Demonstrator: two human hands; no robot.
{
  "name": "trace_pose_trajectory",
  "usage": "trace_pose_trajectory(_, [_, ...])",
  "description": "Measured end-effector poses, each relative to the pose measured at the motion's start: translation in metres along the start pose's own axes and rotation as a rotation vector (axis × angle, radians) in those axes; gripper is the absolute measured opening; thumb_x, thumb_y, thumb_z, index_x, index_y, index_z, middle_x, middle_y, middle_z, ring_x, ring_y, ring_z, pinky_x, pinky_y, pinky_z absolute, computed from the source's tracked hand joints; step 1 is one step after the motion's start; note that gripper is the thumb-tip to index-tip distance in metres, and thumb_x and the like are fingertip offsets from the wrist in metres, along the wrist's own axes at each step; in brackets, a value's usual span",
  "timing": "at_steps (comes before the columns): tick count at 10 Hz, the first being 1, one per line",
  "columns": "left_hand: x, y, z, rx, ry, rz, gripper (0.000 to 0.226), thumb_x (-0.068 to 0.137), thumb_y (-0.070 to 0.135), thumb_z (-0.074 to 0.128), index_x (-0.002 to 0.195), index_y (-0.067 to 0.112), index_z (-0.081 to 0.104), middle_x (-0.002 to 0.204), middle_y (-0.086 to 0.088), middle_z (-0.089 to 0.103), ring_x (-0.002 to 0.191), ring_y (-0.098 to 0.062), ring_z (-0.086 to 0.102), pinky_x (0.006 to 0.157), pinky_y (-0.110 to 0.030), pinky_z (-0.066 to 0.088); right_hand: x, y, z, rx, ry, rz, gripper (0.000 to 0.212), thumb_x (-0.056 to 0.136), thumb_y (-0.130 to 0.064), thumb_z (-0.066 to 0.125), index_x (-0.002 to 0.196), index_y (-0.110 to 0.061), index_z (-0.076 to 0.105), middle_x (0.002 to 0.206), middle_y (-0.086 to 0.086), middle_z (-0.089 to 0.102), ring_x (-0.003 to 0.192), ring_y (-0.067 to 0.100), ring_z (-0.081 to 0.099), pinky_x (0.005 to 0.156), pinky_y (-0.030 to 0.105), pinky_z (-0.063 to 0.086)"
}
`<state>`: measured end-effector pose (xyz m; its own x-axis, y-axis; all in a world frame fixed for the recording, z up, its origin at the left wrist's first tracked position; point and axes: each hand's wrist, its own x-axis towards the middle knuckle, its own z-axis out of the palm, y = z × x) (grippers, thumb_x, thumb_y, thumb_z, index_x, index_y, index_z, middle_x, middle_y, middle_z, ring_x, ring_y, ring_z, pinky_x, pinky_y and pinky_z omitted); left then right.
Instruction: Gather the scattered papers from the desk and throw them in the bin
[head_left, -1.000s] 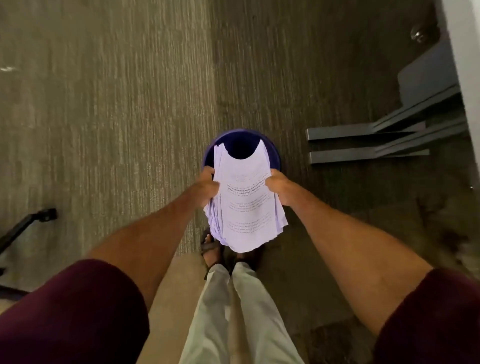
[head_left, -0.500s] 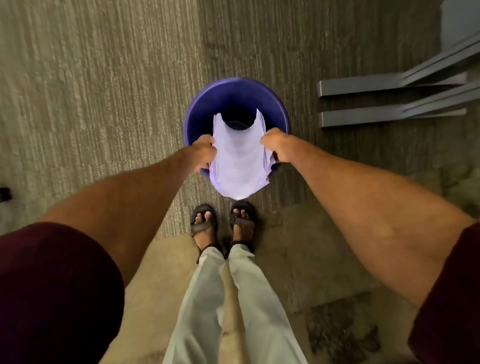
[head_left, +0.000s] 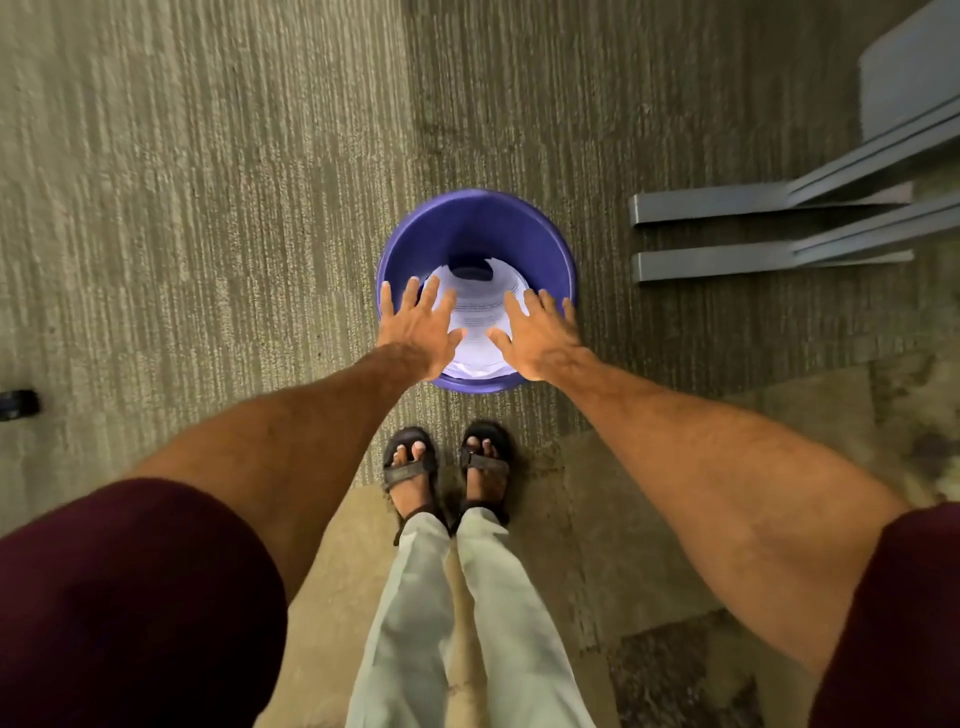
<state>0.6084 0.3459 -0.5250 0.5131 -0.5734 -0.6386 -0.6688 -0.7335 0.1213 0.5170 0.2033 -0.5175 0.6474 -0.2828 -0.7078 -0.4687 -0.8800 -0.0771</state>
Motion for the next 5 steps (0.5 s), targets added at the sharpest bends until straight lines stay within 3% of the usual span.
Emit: trace_pose_trajectory(5, [-0.082,0.022,-0.088,0.006,0.086,-0.035,0.061,0.1,0.05,0.017,0.153,0.025,0.001,0.162,-0.006,-0.003,0.149,-0.028,-0.002,0.117,-0.058,-0.004,-0.087,-0.024,-0.075,-0.045,0.089,-0.047,0.073,0.098,-0.06,0.018,0.156,-0.019,0.004,0.162,0.013,0.008,0.15,0.032,0.001,0.12,0.053,0.0])
